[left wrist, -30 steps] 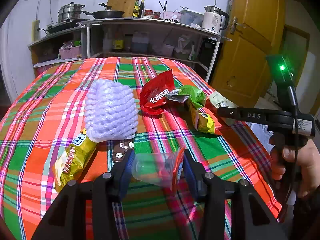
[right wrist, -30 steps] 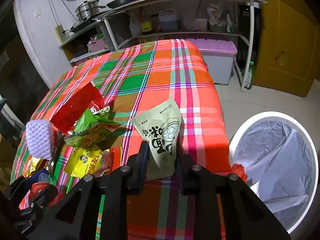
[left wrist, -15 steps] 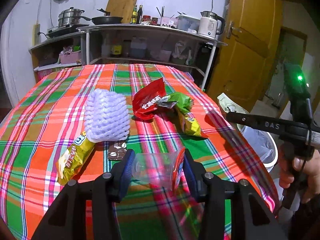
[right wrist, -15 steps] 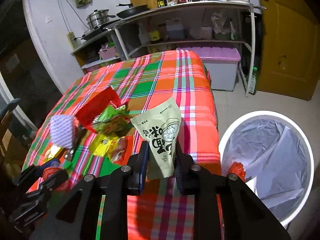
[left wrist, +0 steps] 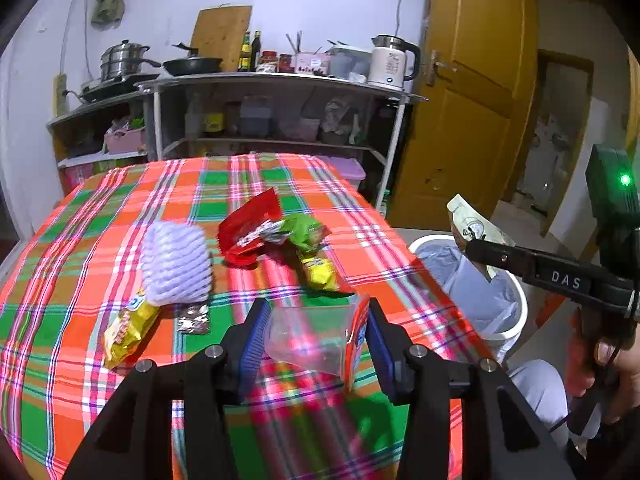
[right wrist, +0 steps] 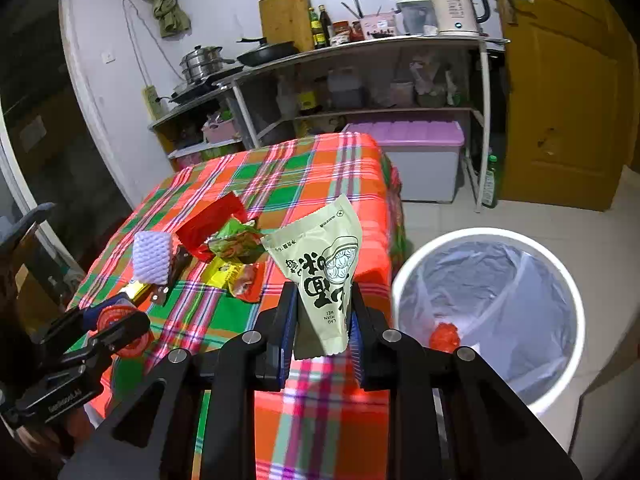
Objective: Collect trash
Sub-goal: 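Lift the snack bag with the right tool toward the bin while the left tool holds the cup, then carry the cup and snack bag over the bin and open both tools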
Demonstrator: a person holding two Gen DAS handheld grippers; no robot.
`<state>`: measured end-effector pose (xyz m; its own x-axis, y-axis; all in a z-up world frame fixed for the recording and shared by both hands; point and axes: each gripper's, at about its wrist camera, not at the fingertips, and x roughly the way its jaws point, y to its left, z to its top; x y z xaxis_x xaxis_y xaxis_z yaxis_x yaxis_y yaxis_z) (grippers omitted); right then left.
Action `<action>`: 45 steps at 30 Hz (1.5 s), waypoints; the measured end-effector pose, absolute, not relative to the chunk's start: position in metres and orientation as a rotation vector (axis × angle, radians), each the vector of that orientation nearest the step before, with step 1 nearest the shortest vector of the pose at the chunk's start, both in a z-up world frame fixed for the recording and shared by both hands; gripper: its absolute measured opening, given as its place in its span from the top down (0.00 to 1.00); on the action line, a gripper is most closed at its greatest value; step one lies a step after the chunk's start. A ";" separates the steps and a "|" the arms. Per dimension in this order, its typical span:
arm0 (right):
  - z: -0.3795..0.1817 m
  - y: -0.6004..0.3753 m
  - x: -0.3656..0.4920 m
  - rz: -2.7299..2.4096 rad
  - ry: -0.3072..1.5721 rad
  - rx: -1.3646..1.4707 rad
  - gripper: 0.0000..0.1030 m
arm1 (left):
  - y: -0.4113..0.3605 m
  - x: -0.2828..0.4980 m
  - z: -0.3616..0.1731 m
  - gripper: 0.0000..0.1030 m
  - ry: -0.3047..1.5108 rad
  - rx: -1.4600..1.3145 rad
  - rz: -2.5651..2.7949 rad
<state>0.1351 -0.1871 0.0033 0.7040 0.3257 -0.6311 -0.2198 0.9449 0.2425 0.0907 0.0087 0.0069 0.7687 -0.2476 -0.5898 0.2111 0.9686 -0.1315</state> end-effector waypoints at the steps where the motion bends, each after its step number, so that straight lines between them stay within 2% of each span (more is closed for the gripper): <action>1: 0.004 -0.190 0.133 0.300 0.727 0.156 0.76 | 0.005 0.090 0.009 0.54 0.645 -0.056 -0.255; 25: -0.001 -0.274 0.113 0.150 0.703 0.236 0.76 | -0.088 0.120 0.020 0.54 0.628 0.004 -0.409; 45: -0.037 -0.320 0.129 0.059 0.785 0.301 0.76 | -0.158 0.164 -0.011 0.54 0.702 0.038 -0.526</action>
